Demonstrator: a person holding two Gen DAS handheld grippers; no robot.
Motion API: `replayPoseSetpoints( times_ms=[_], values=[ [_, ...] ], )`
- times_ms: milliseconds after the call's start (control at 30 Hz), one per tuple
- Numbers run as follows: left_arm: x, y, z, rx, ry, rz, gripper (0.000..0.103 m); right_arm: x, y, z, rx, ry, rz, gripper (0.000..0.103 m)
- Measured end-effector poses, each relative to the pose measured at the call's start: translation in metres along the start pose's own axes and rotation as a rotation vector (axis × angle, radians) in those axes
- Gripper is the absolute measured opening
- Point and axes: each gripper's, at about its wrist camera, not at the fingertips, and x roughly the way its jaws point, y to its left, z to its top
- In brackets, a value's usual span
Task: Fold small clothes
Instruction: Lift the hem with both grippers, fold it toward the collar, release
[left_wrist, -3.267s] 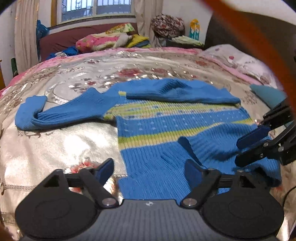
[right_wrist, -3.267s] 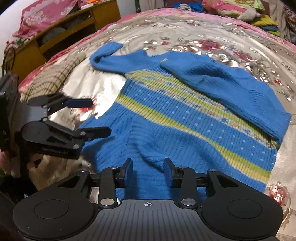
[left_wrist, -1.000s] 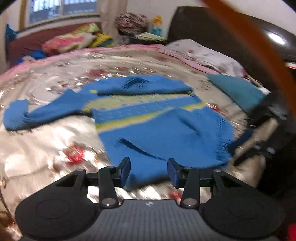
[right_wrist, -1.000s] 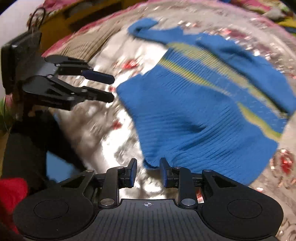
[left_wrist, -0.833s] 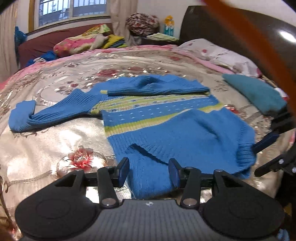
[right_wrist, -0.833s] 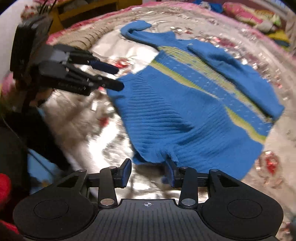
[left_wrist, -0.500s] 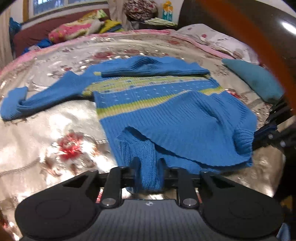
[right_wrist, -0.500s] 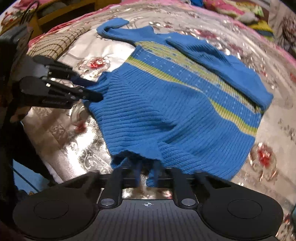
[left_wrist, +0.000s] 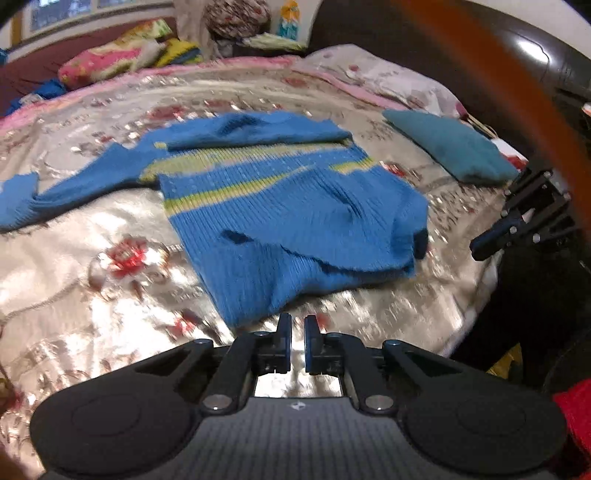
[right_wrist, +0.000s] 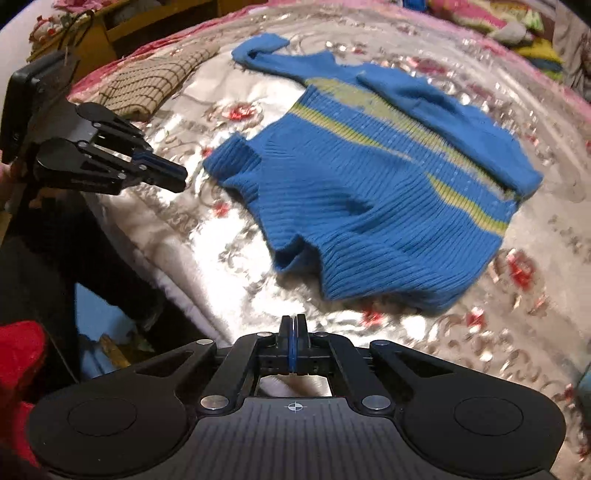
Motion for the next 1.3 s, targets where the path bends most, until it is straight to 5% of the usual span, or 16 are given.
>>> replayPoseSetpoints(
  times_ms=[233, 333, 467, 533, 567, 600, 900, 1133, 1300],
  values=[
    [0.024, 0.007, 0.007, -0.037, -0.053, 0.135, 0.045, 0.016, 0.003, 0.002, 0.044, -0.101, -0.162, 0.048],
    [0.034, 0.007, 0.007, -0.037, -0.056, 0.167, 0.053, 0.03, 0.006, -0.001, 0.043, -0.147, -0.214, 0.06],
    [0.049, -0.001, 0.009, -0.004, -0.058, 0.219, 0.054, 0.058, 0.005, 0.0, 0.053, -0.153, -0.322, 0.046],
    [0.056, -0.001, 0.013, -0.011, -0.028, 0.225, 0.035, 0.063, -0.01, 0.004, 0.132, -0.134, -0.291, 0.009],
    [0.057, 0.001, 0.015, -0.029, -0.009, 0.202, 0.017, 0.061, -0.017, 0.005, 0.171, -0.129, -0.267, 0.008],
    [0.056, 0.003, 0.016, -0.051, -0.001, 0.174, 0.016, 0.056, -0.022, 0.005, 0.193, -0.131, -0.253, 0.006],
    [-0.008, -0.006, 0.005, -0.062, -0.064, 0.044, 0.012, -0.031, -0.023, -0.024, 0.175, -0.145, -0.241, 0.003],
    [-0.018, -0.003, -0.015, -0.061, 0.011, 0.093, 0.012, -0.03, -0.025, -0.045, 0.125, -0.033, -0.233, 0.01],
    [-0.019, 0.009, -0.012, -0.124, -0.034, 0.109, 0.014, -0.039, -0.022, -0.04, 0.113, -0.067, -0.23, 0.015]
  ],
)
